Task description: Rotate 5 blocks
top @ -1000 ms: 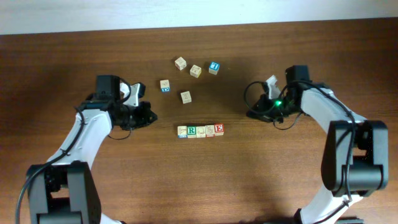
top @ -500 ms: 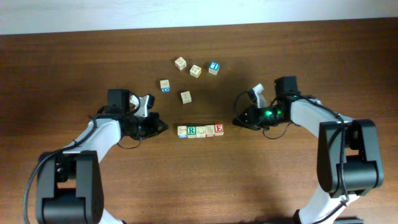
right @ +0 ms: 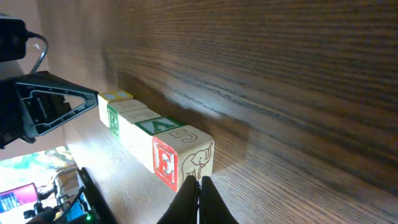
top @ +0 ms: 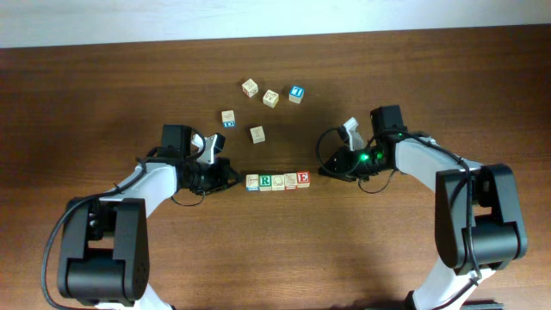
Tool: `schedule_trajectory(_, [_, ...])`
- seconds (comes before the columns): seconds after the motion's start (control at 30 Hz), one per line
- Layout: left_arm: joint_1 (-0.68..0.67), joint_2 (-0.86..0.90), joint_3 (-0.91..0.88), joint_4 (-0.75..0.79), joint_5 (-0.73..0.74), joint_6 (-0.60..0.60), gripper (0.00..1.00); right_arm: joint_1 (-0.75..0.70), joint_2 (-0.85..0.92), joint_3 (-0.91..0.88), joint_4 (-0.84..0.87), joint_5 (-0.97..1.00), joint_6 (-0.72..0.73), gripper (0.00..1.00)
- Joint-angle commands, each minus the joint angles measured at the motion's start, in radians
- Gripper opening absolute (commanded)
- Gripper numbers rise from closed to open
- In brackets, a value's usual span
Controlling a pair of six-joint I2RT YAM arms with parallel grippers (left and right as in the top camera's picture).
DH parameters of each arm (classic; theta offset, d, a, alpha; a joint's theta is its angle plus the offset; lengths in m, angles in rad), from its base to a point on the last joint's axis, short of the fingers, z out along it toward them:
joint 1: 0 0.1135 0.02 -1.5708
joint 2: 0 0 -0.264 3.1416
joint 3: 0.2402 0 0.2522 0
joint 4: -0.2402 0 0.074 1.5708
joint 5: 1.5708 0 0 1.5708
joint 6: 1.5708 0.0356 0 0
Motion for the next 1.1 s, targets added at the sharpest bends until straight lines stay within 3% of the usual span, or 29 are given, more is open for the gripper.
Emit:
schedule_trajectory(0.0, [0.001,0.008,-0.005,0.003,0.009,-0.005,0.0,0.016,0.006,-0.006,0.003,0.037,0.035,0.04])
schedule_trajectory(1.07, [-0.03,0.009,-0.005,0.006,-0.048,-0.017,0.0,0.056,0.006,-0.006,0.003,0.072,0.108,0.04])
